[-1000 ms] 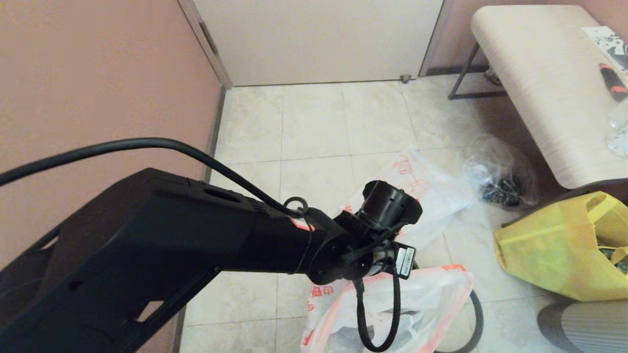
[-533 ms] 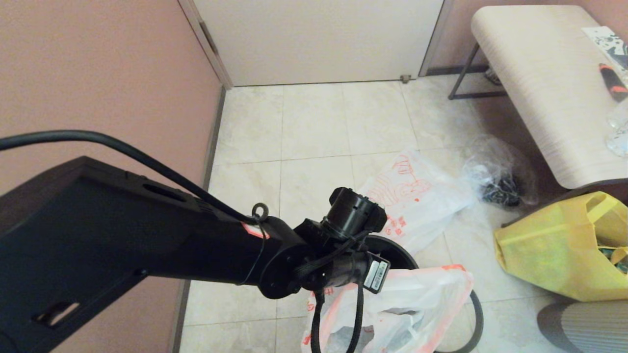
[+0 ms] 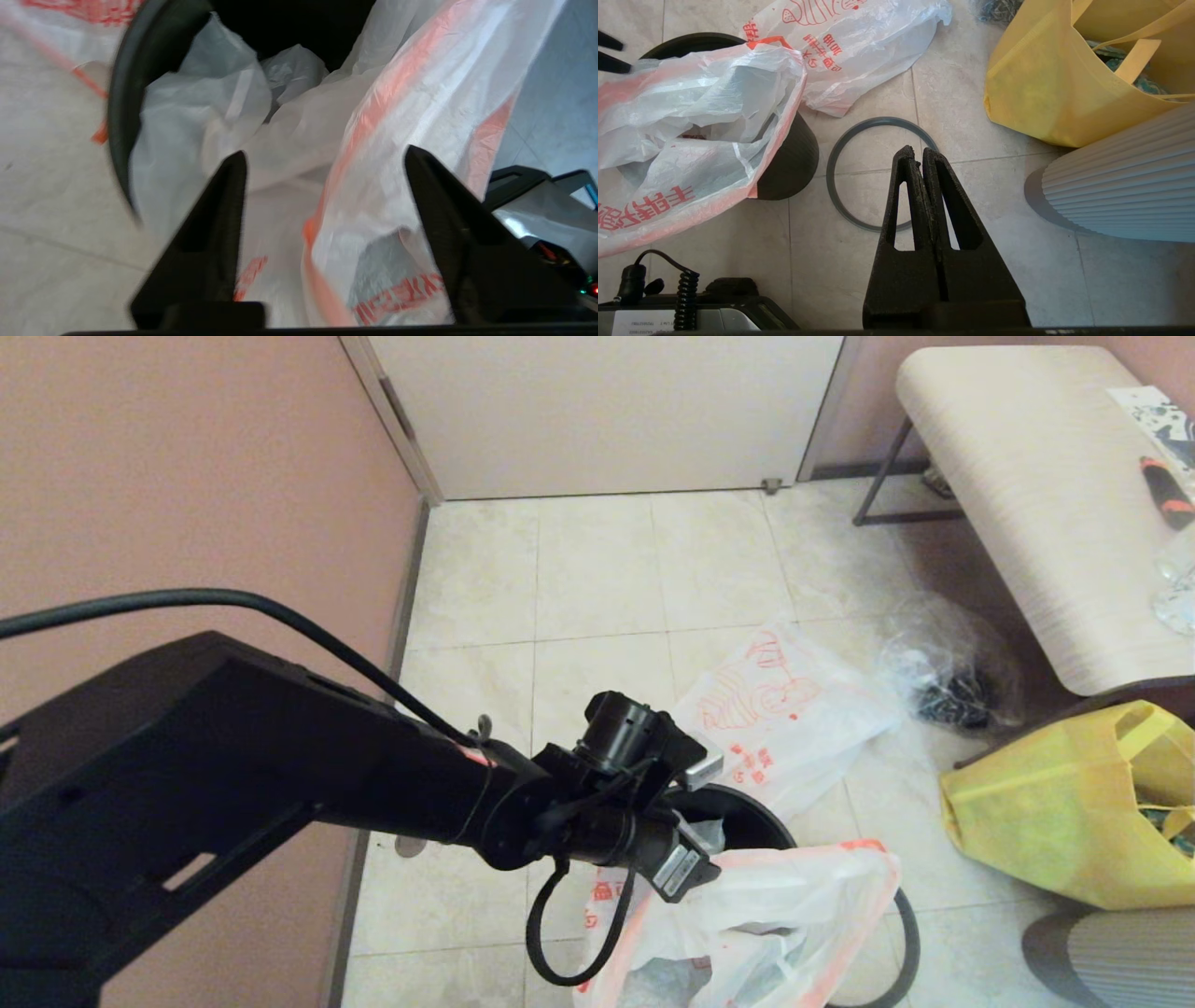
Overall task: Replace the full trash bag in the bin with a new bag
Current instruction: Put the new garbage bag on the trash can
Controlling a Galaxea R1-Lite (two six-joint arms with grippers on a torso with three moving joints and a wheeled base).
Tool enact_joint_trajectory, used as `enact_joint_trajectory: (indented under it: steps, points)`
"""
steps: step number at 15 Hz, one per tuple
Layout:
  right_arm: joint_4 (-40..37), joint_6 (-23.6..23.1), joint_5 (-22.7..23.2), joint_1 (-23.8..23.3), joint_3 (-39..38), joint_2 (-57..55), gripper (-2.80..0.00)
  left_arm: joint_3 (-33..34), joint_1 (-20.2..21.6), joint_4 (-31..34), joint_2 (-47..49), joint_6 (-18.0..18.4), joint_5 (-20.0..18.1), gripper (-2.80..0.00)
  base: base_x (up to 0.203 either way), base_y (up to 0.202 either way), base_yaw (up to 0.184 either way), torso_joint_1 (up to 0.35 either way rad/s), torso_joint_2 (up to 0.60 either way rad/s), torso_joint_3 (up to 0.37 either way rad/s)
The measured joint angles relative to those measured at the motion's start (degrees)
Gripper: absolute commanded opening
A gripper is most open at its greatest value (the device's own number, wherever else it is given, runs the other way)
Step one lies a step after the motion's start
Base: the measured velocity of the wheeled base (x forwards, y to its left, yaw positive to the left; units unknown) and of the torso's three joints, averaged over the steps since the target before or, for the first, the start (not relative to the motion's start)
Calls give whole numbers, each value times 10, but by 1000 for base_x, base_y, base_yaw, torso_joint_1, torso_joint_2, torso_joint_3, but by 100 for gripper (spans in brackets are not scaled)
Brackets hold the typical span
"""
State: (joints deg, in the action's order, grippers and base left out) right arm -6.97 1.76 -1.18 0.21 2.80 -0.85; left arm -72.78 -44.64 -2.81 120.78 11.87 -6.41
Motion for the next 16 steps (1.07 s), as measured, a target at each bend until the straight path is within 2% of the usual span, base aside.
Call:
enact_joint_trajectory:
  steps: [3, 10, 11, 13, 16]
  points:
    - [0, 0, 0, 0, 0, 0, -280, -18, -4, 2, 32, 3, -31, 0, 0, 0, 0, 0, 0, 0]
    - [0, -1, 0, 0, 0, 0, -280, -22, -24, 15, 61, 5, -38, 0, 0, 0, 0, 0, 0, 0]
    - [0, -1, 0, 0, 0, 0, -280, -15, -24, 18, 60, 10, -39, -280, 0, 0, 0, 0, 0, 0]
    - [0, -1, 0, 0, 0, 0, -280, 0, -26, 18, 57, 24, -48, -280, 0, 0, 0, 0, 0, 0]
    - [0, -1, 0, 0, 0, 0, -280, 3, -25, 14, 54, 23, -49, -280, 0, 0, 0, 0, 0, 0]
